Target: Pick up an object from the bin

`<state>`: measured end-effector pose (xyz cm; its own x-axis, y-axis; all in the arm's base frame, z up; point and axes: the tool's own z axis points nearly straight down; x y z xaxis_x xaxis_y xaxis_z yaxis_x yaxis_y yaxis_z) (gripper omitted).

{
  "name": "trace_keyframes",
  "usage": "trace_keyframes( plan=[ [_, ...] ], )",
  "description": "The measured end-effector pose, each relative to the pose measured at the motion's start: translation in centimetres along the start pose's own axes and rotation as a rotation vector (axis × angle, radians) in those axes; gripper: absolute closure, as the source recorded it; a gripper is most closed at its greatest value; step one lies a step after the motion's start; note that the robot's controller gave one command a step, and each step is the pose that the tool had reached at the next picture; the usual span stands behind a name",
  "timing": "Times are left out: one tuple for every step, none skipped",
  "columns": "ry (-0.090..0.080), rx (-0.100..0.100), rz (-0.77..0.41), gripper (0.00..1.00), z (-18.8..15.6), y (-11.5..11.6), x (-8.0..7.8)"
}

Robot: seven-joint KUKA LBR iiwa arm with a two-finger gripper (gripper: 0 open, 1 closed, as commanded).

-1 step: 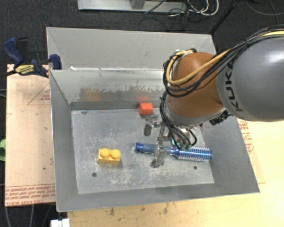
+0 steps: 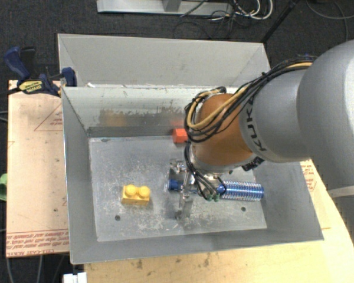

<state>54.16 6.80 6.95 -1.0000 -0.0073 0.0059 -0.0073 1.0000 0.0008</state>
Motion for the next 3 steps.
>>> trace_keyframes(
  plan=[
    [-0.005, 0.000, -0.077, 0.00, 0.0, -1.6, 0.9],
    [-0.006, 0.000, -0.077, 1.00, -0.1, -1.6, 0.9],
    [-0.009, 0.000, -0.179, 1.00, -0.1, -1.5, -1.5]
  ],
)
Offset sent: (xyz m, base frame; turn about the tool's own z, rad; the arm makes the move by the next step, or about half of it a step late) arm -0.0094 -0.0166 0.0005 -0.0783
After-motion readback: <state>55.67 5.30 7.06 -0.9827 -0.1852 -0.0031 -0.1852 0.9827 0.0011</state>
